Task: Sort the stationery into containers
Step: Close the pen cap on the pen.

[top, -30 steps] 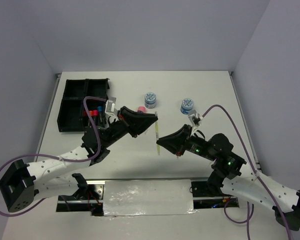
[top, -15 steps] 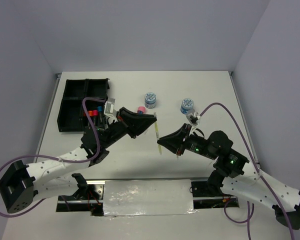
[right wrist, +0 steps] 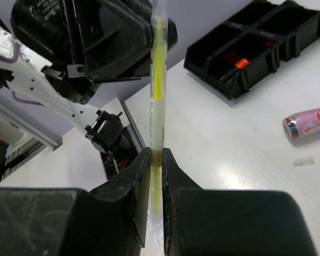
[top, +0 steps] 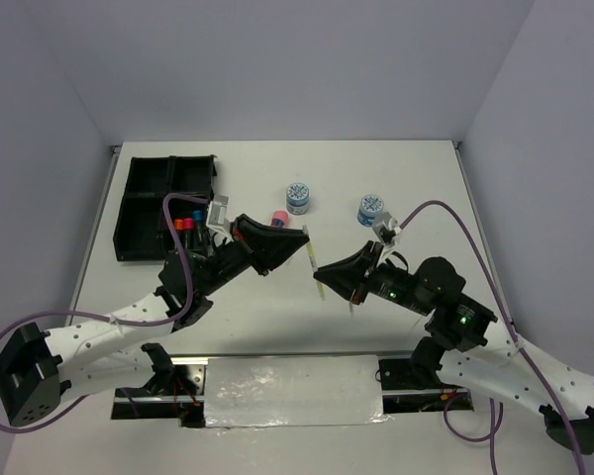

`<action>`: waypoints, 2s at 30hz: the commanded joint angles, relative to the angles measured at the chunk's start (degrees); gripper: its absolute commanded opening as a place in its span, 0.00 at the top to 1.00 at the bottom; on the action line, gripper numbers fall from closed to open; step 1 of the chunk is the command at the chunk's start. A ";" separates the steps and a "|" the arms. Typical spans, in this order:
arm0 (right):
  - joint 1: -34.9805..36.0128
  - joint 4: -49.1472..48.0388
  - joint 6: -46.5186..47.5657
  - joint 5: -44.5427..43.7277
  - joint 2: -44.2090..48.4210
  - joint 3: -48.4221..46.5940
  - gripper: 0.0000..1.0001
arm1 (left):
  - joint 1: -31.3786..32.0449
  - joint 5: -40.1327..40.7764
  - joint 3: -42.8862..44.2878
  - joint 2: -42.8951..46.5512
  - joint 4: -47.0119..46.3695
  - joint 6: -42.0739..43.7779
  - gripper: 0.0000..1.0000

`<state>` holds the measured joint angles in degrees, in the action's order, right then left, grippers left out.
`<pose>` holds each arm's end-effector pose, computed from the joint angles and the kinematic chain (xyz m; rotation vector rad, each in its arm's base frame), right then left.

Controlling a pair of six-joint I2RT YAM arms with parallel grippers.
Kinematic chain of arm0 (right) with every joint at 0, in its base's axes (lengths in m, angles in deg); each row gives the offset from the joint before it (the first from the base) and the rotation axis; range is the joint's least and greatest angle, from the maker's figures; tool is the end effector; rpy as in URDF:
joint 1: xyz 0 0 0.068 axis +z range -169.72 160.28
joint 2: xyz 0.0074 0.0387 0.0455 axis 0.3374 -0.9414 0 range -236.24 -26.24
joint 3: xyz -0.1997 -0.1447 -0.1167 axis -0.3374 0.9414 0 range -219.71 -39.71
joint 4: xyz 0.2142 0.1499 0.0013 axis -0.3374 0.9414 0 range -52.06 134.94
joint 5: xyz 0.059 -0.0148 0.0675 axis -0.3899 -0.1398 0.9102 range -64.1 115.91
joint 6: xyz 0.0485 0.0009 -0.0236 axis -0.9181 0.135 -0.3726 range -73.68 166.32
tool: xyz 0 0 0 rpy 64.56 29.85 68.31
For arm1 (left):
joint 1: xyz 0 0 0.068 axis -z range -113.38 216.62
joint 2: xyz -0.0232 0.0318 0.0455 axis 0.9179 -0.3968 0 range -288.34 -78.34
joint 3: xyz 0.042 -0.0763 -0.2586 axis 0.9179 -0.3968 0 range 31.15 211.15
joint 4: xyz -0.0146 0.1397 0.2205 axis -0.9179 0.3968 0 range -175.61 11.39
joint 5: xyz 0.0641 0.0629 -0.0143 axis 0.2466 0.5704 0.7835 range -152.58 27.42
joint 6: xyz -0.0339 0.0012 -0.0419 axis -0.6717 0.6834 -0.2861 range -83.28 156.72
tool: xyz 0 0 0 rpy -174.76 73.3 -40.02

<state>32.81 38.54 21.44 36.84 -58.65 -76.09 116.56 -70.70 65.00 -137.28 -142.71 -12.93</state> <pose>0.0834 0.1202 0.3382 -0.5515 1.5472 1.2058 0.1402 -0.1744 0.3481 0.1502 1.1506 -1.6386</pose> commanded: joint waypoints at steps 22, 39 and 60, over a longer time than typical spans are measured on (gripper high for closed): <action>0.03 -7.81 4.32 -7.16 -1.43 -5.02 1.00 | 0.52 -5.16 3.07 -2.15 3.39 -1.08 0.96; 0.02 -12.19 2.74 -2.06 -2.49 -1.06 1.00 | 0.52 -3.91 6.14 -0.03 7.27 4.73 0.66; -0.94 -13.17 4.58 4.62 -9.61 -5.80 0.69 | 0.78 -19.48 5.27 -0.74 -3.90 5.88 1.00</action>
<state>32.53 27.26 24.89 42.13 -67.54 -78.87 116.66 -86.83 69.50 -139.64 -140.89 -6.77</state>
